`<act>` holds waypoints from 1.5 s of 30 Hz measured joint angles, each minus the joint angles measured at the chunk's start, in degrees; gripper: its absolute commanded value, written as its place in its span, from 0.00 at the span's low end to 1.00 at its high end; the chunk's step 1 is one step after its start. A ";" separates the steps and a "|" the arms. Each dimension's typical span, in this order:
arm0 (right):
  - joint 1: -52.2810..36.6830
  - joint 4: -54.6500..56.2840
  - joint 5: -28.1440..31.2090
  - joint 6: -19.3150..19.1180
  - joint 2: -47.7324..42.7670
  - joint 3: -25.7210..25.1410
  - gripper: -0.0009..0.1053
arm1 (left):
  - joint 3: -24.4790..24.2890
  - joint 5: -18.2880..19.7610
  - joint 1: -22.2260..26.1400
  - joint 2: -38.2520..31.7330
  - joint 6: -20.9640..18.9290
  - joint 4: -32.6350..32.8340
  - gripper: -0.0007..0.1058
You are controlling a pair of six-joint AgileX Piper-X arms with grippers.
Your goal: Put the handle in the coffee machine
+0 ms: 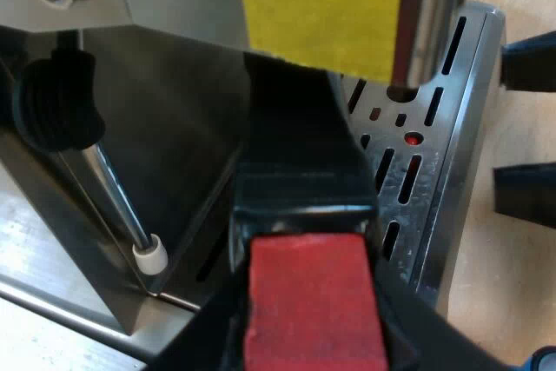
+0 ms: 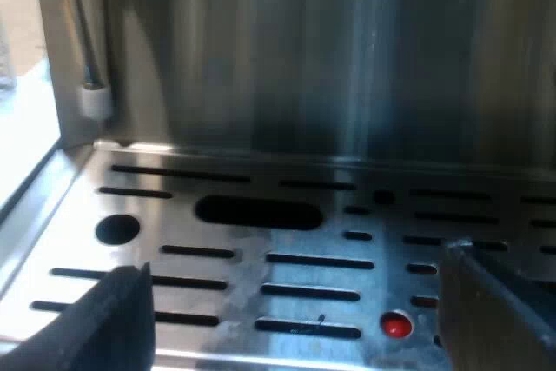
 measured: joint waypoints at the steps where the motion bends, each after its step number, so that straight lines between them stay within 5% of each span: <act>1: -0.48 -0.43 -0.73 0.00 0.14 0.00 0.65 | 0.00 0.00 0.00 0.00 0.00 0.00 0.01; 5: -3.09 -2.37 -4.17 -0.31 1.14 0.00 0.64 | 0.00 0.00 0.00 0.00 0.00 0.00 0.01; 11: -5.86 -4.67 -8.81 -1.76 1.12 0.00 0.41 | 0.00 0.00 0.00 0.00 0.00 0.00 0.01; 22: -8.37 -13.16 -14.55 -8.59 1.12 0.00 0.48 | 0.00 0.00 0.00 0.00 0.00 0.00 0.01; 34: -8.76 -19.70 -11.90 -9.46 1.76 -0.14 0.44 | 0.00 0.00 0.00 0.00 0.00 0.00 0.01; 45: -9.49 -24.58 -10.80 -16.29 8.57 -8.48 0.44 | 0.00 0.00 0.00 0.00 0.00 0.00 0.01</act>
